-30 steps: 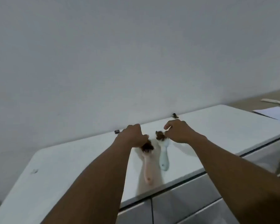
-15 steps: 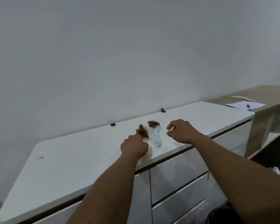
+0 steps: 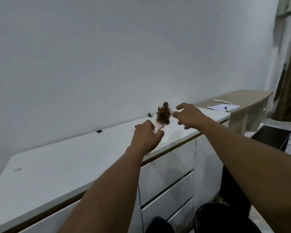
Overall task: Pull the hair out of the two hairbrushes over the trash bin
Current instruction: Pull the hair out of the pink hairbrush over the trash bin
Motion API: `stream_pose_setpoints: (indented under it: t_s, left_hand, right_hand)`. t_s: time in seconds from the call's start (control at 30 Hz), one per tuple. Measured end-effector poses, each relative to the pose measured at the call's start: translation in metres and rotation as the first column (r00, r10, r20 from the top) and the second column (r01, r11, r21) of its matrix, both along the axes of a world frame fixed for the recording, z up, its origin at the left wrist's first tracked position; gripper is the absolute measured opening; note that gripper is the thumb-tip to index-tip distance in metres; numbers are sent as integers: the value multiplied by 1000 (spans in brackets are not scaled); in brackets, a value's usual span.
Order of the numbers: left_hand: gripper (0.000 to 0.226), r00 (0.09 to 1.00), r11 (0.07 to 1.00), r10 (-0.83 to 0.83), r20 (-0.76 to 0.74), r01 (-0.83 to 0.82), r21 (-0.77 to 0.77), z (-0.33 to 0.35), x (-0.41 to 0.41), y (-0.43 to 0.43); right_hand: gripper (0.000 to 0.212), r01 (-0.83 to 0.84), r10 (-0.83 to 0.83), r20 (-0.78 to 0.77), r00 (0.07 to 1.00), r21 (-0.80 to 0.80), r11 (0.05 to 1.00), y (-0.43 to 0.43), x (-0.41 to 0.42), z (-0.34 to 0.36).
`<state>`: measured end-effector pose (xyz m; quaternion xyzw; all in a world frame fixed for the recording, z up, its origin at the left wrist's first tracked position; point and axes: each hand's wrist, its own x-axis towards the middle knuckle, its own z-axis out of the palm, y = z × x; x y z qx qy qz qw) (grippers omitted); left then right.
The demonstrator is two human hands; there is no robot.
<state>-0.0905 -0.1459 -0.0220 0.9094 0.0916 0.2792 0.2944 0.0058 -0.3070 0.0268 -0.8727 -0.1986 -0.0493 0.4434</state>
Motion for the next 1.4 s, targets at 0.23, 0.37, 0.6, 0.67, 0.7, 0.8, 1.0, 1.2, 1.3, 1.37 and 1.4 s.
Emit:
stream_pose_setpoints:
  t_s: [0.23, 0.37, 0.6, 0.67, 0.7, 0.8, 1.0, 1.2, 1.3, 1.37, 1.4]
  left_hand:
    - [28, 953, 945, -295, -70, 302, 128, -49, 47, -76]
    - [32, 907, 839, -389, -159, 420, 346, -100, 70, -118]
    - [29, 839, 718, -453, -301, 543, 435, -209, 104, -167]
    - [32, 813, 714, -455, -363, 577, 397, -243, 112, -175]
    - [34, 796, 715, -459, -396, 595, 368, -260, 114, -178]
    - [35, 741, 729, -474, -475, 633, 261, -305, 122, -182]
    - [33, 654, 737, -506, -563, 667, 111, -378, 143, -179]
    - [28, 653, 773, -512, -558, 634, 33, -432, 172, -174]
    - [26, 653, 800, -514, -556, 598, -37, -453, 179, -175]
    - [25, 632, 805, -523, -572, 587, -88, -468, 180, -175]
    - [25, 618, 807, -529, -581, 578, -120, -476, 178, -174]
  right_hand:
    - [54, 206, -184, -145, 972, 150, 967, -100, 17, -27]
    - [48, 227, -219, -225, 949, 7, 974, -155, 29, -87]
    - [30, 444, -425, -294, 856, -3, 896, -201, 45, -226]
    - [17, 498, -476, -320, 819, -14, 867, -207, 50, -266]
    - [13, 522, -498, -342, 797, -23, 852, -209, 51, -287]
    - [13, 578, -554, -374, 743, -58, 814, -215, 55, -341]
    - [11, 646, -542, -553, 633, -9, 763, -221, 70, -434]
    - [15, 776, -365, -782, 506, 228, 588, -219, 93, -493]
    - [16, 823, -266, -843, 468, 307, 477, -219, 100, -514]
    - [15, 833, -234, -868, 438, 294, 469, -220, 101, -526]
    - [10, 821, -229, -873, 431, 274, 500, -221, 102, -531]
